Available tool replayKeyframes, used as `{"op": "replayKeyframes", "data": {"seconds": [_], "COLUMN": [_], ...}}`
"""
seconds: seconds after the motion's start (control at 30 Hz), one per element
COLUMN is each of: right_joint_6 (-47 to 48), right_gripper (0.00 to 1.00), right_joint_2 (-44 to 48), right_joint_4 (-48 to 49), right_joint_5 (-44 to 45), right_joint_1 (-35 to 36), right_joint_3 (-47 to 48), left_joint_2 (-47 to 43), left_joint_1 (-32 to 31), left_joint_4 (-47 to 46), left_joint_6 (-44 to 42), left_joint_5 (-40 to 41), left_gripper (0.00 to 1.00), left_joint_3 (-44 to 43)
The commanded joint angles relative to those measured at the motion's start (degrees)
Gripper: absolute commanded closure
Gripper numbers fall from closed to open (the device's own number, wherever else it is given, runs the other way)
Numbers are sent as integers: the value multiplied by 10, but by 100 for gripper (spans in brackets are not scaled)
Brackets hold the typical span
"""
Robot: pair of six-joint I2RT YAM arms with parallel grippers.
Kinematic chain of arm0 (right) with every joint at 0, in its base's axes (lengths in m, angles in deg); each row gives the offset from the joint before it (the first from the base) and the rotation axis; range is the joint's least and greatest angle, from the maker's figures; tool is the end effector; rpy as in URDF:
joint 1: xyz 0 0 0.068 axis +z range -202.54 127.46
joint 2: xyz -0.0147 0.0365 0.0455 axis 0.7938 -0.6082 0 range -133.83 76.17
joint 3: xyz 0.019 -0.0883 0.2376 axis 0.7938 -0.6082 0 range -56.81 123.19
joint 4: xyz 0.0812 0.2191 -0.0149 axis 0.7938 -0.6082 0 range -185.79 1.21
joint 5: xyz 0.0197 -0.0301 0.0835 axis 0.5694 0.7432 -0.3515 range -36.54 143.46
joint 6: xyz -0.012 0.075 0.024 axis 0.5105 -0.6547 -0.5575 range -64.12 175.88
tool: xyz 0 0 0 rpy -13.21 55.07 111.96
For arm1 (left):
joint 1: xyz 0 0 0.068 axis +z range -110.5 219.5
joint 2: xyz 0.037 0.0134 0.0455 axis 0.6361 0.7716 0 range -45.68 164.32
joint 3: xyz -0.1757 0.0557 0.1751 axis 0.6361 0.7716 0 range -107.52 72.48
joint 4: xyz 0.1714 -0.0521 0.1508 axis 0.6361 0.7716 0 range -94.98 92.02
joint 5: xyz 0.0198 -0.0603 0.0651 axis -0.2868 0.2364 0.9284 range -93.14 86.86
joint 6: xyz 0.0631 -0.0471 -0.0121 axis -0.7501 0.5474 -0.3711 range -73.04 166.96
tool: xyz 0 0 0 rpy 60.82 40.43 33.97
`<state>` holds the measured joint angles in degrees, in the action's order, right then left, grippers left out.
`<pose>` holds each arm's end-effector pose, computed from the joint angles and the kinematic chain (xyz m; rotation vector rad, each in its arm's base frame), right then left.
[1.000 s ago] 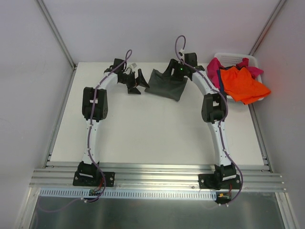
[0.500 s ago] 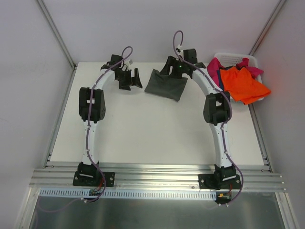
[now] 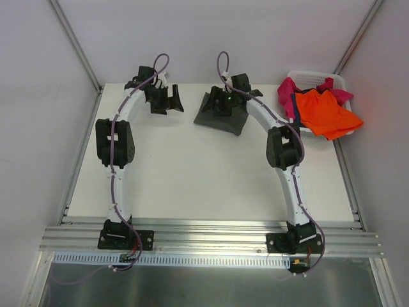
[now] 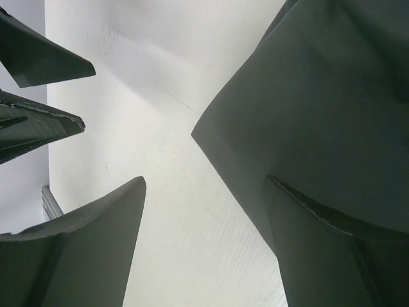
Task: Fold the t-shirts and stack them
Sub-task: Fold the long partially folded tshirt into a neat square
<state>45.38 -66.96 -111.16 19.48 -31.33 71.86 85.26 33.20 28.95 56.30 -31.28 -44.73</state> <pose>0.4936 0.2326 0.1862 -0.5464 2.1845 0.9583 0.4882 -0.0865 0.2061 0.1679 2.3872 -0.7170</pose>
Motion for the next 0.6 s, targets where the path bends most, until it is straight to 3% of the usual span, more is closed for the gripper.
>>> {"op": "replayKeyframes", "data": {"seconds": [0.0,0.57], "right_joint_6": [-13,-22], "right_gripper": [21,20], "right_joint_2": [-1,45], "right_joint_4": [-4,-51], "right_joint_5": [-22,-50], "right_joint_1": [8,1], "right_joint_3": [-12,-182], "left_joint_2": [-41,-10], "left_joint_1": [1,17], "left_joint_4": [16,20], "left_joint_6": [-6,42], "left_joint_5": [1,-92], "left_gripper": [1,1], "left_joint_3": [1,-13]}}
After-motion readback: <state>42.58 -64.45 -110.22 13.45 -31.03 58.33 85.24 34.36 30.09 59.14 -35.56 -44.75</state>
